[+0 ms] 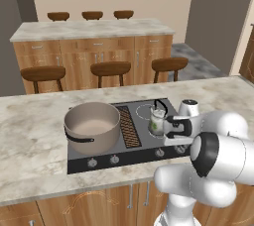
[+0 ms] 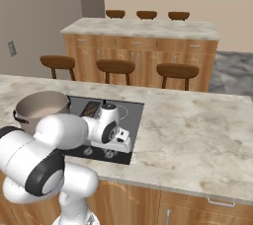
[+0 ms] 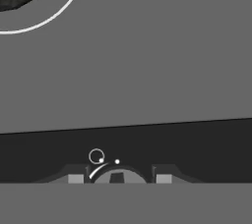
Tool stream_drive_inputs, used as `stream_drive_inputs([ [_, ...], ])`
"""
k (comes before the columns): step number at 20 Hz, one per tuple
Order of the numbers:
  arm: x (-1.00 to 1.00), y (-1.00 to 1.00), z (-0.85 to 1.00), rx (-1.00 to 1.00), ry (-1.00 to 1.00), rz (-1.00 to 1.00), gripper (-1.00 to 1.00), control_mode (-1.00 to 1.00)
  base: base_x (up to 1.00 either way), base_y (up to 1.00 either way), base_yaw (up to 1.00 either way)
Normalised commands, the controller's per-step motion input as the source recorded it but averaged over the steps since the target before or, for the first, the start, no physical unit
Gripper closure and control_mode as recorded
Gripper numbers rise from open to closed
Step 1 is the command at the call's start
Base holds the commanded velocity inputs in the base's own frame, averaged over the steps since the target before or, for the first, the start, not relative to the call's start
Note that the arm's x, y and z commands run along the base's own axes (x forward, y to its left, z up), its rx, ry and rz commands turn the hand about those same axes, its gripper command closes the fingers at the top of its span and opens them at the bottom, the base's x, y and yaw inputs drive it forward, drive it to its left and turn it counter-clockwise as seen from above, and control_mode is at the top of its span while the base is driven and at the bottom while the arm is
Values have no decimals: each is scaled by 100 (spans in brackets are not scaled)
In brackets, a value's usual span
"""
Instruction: Pick the kettle from the counter and place it on a stove burner. Then turn the burner on.
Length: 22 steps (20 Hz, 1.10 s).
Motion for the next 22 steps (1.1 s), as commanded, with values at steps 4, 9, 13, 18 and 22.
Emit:
stream_drive_inputs([
  [4,-51,0,0,0,-5,2,100,-100,0,0,0],
  [9,-38,3,-1,-3,-1,19,100,-100,0,0,0],
  [13,-31,4,-10,-7,0,44,100,-100,0,0,0],
  [18,-42,0,-21,-11,0,55,100,-100,0,0,0],
  [22,-55,0,-19,-10,0,56,100,-100,0,0,0],
])
